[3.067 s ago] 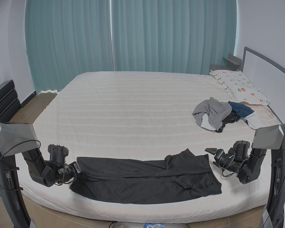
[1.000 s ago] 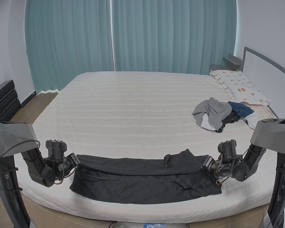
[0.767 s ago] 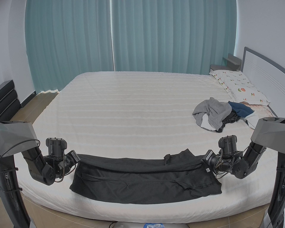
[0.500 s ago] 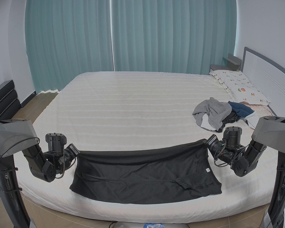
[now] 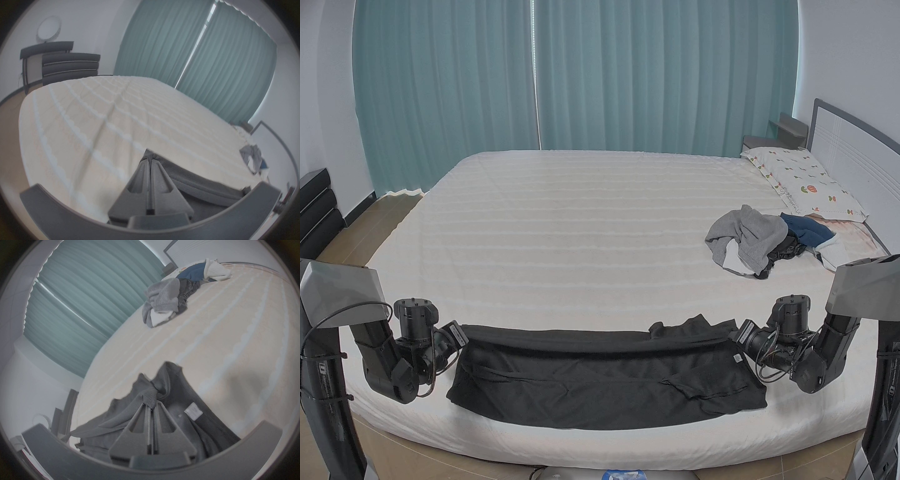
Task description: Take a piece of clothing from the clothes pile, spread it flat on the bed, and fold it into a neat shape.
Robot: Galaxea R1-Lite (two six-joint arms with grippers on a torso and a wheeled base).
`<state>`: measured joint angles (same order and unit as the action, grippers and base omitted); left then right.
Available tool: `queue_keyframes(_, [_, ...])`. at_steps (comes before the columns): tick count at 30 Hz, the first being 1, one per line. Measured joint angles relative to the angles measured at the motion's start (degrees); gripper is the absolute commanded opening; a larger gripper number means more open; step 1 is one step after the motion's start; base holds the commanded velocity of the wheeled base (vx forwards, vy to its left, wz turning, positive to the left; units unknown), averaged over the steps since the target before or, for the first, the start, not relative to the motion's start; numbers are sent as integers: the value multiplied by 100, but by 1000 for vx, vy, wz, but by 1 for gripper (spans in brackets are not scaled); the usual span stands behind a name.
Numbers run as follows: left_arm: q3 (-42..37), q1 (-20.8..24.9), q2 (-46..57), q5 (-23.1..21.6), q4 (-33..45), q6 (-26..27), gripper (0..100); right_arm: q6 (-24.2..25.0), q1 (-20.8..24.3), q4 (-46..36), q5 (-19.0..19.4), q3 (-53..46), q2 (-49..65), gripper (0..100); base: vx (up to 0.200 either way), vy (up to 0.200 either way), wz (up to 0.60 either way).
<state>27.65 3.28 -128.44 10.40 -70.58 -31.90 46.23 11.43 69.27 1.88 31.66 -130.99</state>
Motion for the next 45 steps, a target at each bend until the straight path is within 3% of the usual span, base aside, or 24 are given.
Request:
queue_keyframes(7, [-343,38,-282,-6,-68,435,0,-400,11,-123,39,-226,-90,0,0,0,0])
queue_keyframes(16, [-507,104,-414,0,-69,568,0,-542,24,-126,-10,-280,-228,0,0,0,0])
queue_keyframes(17, [-516,107,-419,0,-69,574,100,-551,33,-123,-11,-283,-236,0,0,0,0])
queue_keyframes(19, [-527,115,-428,2,-69,580,100,-558,44,-126,-21,-291,-247,0,0,0,0])
queue_keyframes(20, [-533,115,-433,2,-69,583,100,-561,50,-123,-22,-294,-247,100,0,0,0])
queue_keyframes(28, [-566,126,-430,2,-79,579,100,-594,11,-344,-13,-313,41,100,0,0,0])
queue_keyframes(34, [-569,85,-318,-145,-90,478,100,-608,-122,-695,228,-243,557,100,0,0,0])
queue_keyframes(45, [-246,20,-111,-1140,-26,-923,100,-558,-140,-629,794,299,310,100,0,0,0])
